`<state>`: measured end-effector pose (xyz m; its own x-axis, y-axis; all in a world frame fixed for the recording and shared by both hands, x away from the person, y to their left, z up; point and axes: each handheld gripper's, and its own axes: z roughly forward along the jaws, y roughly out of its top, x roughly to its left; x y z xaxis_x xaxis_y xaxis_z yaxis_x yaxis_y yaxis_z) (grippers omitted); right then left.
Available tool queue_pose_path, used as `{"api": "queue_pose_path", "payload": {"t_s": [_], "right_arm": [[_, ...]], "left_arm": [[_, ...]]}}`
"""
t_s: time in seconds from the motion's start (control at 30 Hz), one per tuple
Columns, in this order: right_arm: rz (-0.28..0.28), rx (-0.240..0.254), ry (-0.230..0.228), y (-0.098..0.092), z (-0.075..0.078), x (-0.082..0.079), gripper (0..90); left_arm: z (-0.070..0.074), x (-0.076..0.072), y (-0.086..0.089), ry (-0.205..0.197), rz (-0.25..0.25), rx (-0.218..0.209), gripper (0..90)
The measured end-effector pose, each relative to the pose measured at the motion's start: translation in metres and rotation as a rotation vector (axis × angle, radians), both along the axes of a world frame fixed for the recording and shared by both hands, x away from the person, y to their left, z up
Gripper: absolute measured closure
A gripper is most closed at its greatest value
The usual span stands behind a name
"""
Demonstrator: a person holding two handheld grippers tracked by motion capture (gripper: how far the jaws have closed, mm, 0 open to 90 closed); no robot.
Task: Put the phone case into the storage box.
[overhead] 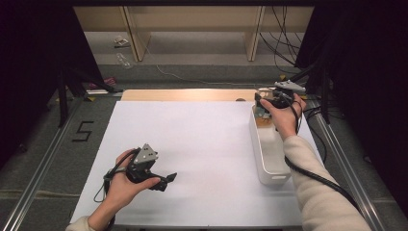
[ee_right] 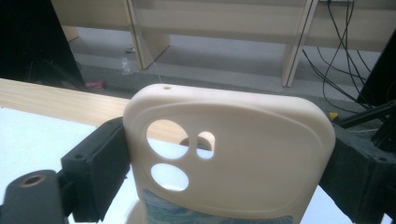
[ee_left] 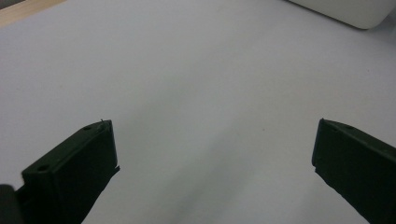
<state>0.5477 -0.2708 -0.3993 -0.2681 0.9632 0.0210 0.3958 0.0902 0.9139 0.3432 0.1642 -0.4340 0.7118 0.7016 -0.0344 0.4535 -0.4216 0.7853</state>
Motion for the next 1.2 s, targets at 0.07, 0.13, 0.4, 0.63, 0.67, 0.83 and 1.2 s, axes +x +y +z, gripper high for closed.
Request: {"api": "queue_pose_path", "payload": {"t_s": [0.07,0.13,0.4,0.63,0.67,0.83,1.2], "right_arm": [[-0.001,-0.001,0.002,0.0,-0.0005,0.0,11.7],[0.0,-0.001,0.001,0.0002,-0.0012,0.0002,11.7],[-0.001,0.0,0.002,0.0006,-0.0021,0.0004,11.7],[0.0,-0.004,-0.001,0.001,-0.0025,0.0004,11.6],[0.0,-0.004,-0.001,0.0011,-0.0026,0.0005,11.6],[-0.001,-0.006,-0.005,0.0017,-0.0032,0.0012,11.5],[-0.002,0.008,-0.003,0.0017,-0.0051,0.0046,10.1]], "left_arm": [[-0.0002,0.0001,0.0001,0.0,-0.001,-0.001,0.0],[-0.0002,0.0001,0.0001,0.0,-0.001,-0.001,0.0],[0.0,0.0,0.0,0.0,0.0,-0.001,0.0],[-0.0001,0.0,-0.0001,0.0,-0.002,0.0,0.0],[-0.0003,0.0001,-0.0001,0.0,-0.002,-0.001,0.0],[-0.0003,0.0001,-0.0002,0.0,-0.003,-0.001,0.0],[-0.0004,0.0001,-0.0003,0.001,-0.004,-0.002,0.0]]}}
